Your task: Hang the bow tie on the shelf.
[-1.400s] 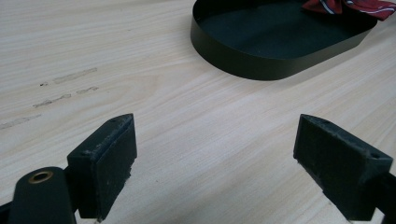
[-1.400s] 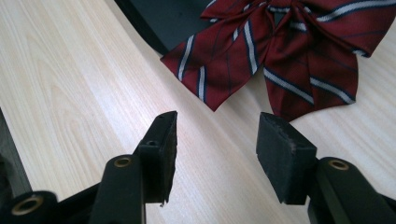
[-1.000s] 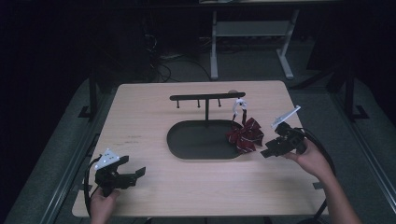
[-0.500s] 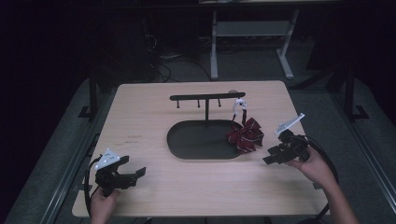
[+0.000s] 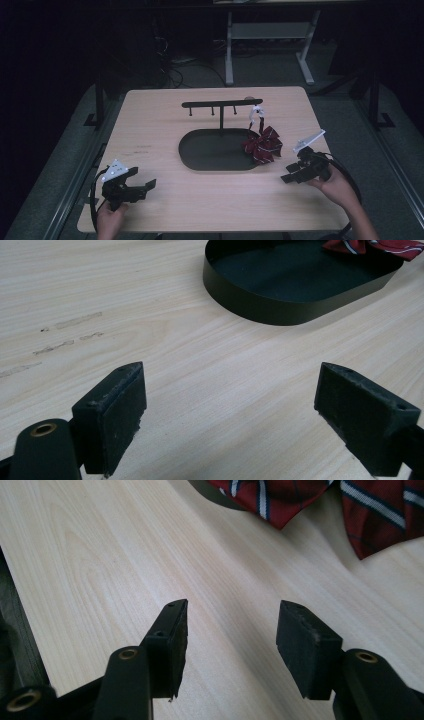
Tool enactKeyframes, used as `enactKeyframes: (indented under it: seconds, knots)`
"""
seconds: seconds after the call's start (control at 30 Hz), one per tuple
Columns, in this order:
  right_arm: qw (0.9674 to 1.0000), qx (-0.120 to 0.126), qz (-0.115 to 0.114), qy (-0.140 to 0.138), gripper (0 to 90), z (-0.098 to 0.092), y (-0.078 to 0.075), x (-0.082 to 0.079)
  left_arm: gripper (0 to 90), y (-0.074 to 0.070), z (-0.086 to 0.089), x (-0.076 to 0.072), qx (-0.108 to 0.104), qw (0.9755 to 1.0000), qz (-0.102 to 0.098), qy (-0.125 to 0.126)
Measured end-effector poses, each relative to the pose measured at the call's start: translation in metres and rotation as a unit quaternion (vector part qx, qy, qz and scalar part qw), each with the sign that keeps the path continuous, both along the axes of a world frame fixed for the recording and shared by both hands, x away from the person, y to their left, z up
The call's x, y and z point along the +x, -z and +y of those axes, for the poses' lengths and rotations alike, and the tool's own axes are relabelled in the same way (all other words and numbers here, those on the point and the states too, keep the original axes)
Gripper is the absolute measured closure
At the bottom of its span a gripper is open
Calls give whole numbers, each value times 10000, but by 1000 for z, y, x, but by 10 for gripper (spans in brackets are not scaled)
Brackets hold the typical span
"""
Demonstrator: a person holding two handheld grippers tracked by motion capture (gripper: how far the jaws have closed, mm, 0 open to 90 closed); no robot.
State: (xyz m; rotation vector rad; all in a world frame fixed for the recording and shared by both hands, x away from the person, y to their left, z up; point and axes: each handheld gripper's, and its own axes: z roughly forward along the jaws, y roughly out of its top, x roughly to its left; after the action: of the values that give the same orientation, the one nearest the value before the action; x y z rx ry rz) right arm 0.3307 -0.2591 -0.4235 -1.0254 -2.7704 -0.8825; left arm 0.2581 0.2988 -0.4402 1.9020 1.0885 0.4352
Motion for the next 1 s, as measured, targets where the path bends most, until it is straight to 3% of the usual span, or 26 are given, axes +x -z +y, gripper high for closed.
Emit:
enactKeyframes:
  seconds: [0.57, 1.0]
  knots:
    - [9999, 116, -35, 101, 453, -3, 14, -16, 130, 0, -1, 0, 48, 10000, -26, 41]
    - [9991, 345, -124, 215, 421, -1, 18, -34, 131, -1, -1, -1, -6, 10000, -34, 11]
